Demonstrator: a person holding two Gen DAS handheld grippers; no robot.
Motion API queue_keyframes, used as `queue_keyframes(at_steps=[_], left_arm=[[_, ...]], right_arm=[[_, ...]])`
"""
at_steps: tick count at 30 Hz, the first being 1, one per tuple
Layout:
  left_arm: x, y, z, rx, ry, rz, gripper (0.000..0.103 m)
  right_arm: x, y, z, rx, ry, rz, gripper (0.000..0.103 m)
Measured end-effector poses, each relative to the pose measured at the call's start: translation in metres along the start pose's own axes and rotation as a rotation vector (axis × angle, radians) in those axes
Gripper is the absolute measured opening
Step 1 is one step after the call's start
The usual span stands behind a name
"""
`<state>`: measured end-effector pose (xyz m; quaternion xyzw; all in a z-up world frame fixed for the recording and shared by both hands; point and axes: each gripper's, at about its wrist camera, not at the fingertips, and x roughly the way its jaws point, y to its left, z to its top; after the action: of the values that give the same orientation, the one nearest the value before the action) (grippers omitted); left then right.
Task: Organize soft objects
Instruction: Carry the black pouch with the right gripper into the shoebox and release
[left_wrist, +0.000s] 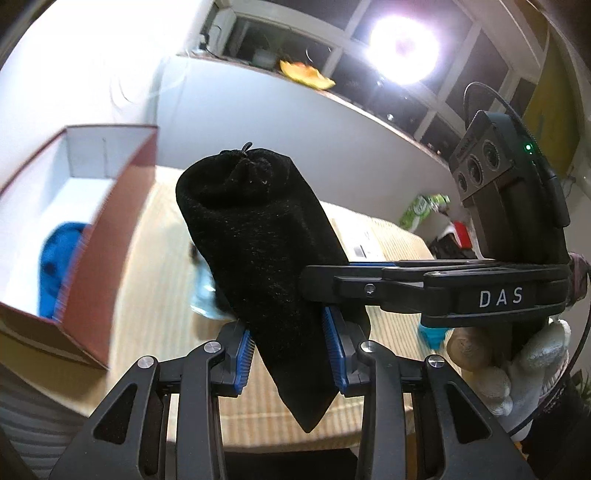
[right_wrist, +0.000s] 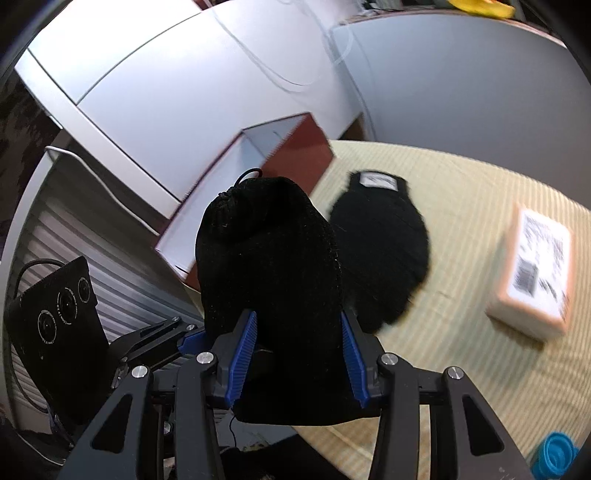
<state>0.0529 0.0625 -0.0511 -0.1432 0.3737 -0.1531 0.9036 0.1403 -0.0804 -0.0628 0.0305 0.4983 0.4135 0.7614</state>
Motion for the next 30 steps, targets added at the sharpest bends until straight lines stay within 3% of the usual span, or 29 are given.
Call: queue_keyframes(at_steps=[17, 30], left_arm=[[-0.067, 0.093, 0.062, -0.041, -0.156, 0.161, 0.033], [-0.046, 0.155, 0.078, -0.107, -0.107, 0.216, 0.033]], right_arm=[[0.057, 0.101, 0.098, -0.112, -0.012, 0.119, 0.042], [0.128, 0.113, 0.14, -0.09, 0.042, 0.134, 0.042]])
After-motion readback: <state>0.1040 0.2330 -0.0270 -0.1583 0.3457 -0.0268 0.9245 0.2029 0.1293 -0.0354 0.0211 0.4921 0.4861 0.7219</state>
